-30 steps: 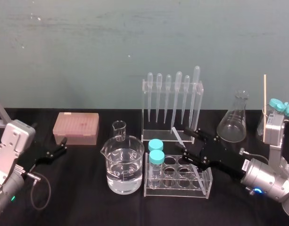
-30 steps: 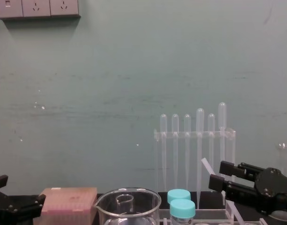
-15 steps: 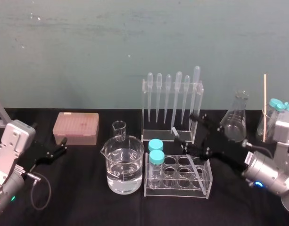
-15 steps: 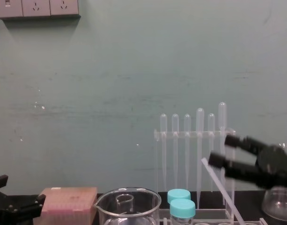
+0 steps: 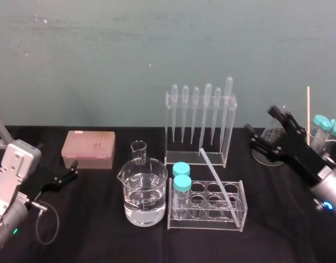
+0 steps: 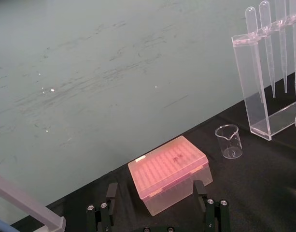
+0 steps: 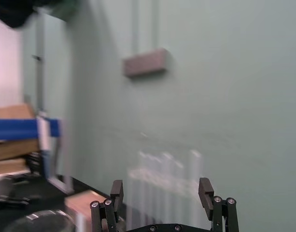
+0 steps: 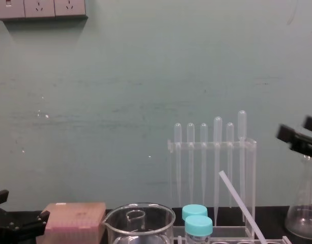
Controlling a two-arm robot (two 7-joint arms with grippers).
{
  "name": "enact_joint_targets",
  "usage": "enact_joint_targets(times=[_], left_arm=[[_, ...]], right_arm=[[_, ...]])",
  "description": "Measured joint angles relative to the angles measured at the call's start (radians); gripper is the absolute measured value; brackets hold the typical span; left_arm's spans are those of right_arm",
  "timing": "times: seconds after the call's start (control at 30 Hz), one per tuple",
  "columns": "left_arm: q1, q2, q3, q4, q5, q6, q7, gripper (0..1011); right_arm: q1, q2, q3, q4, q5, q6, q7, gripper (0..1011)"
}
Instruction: Pick up the stirring rod with one hand, then place it down.
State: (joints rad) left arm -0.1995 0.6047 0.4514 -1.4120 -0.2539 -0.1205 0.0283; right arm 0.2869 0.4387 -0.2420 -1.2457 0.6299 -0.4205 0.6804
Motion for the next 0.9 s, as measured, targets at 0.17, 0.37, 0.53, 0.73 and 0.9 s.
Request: enact_joint_targets(times=[0.17, 0.37, 0.53, 0.73, 0.9], left_arm=[[0.0, 0.0, 0.0, 0.0, 0.0, 0.0, 0.0, 1000], [0.0, 0.0, 0.0, 0.0, 0.0, 0.0, 0.0, 1000], [0.0, 0.0, 0.0, 0.0, 0.0, 0.0, 0.0, 1000], [0.0, 0.0, 0.0, 0.0, 0.0, 0.0, 0.0, 1000], [0.0, 0.0, 0.0, 0.0, 0.0, 0.0, 0.0, 1000]], right_arm=[[-0.075, 0.026, 0.037, -0.039, -0.02, 0.098, -0.107, 1000], [-0.123, 0.049, 0.044, -0.063, -0.025, 0.253, -0.162, 1000], [-0.125, 0.049, 0.044, -0.064, -0.025, 0.266, -0.166, 1000], [-0.124, 0.049, 0.044, -0.064, -0.025, 0.256, -0.165, 1000], [-0.124, 0.049, 0.044, -0.064, -0.025, 0.251, -0.165, 1000]])
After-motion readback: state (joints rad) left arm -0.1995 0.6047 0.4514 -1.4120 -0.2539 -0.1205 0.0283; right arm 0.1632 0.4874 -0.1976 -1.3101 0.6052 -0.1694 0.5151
